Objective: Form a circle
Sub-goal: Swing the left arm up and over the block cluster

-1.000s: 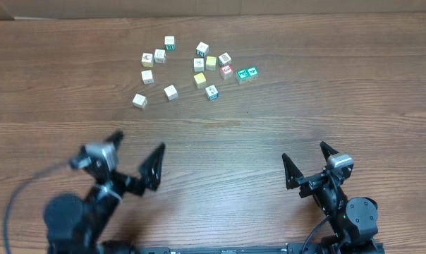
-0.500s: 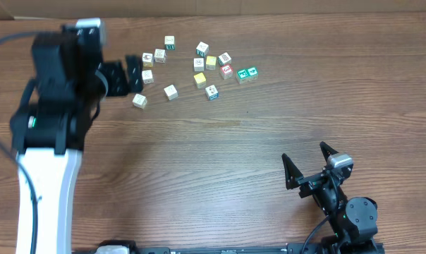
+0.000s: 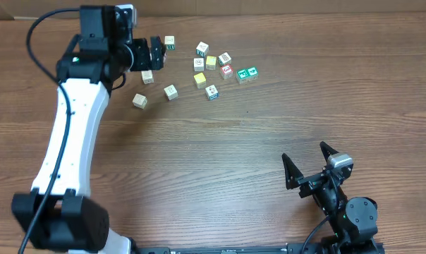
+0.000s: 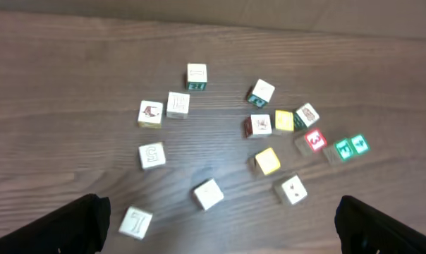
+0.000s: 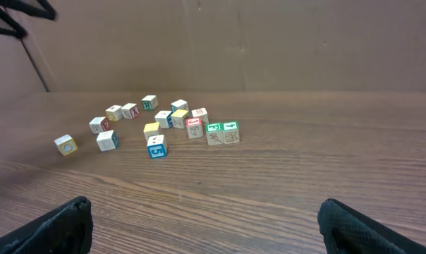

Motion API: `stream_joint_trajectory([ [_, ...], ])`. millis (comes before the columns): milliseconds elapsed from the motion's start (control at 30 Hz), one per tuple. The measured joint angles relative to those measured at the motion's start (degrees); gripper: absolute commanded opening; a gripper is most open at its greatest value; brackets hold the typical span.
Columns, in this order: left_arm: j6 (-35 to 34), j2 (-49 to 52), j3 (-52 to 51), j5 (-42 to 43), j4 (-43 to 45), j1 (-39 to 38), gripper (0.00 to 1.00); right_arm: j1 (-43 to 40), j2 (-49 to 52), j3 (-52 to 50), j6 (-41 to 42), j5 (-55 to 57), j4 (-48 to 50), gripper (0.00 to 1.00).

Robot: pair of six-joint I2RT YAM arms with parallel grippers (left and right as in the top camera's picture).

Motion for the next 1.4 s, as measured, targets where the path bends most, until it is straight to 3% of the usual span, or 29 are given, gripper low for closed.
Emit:
stream_joint_trajectory([
  [233,-4.6,9.8,6.2,-5.9,-2.9,-1.6,1.0,0.0,0.0,0.0,0.0,0.0,0.0,1.0],
  [700,-10.6,34.6,45.9,-10.1,-17.0,-2.8,1.0,0.0,0.0,0.0,0.0,0.0,0.0,1.0],
  [1000,-11.0,41.5,48.7,-10.1,-27.1,-3.4,1.0,0.0,0.0,0.0,0.0,0.0,0.0,1.0],
  [1167,-11.2,43.3,48.7,-10.1,-31.9,-5.9,0.95,0.0,0.0,0.0,0.0,0.0,0.0,1.0],
  [1400,-15.6,43.3,48.6,-12.9,-38.8,-9.4,0.97,0.0,0.0,0.0,0.0,0.0,0.0,1.0],
])
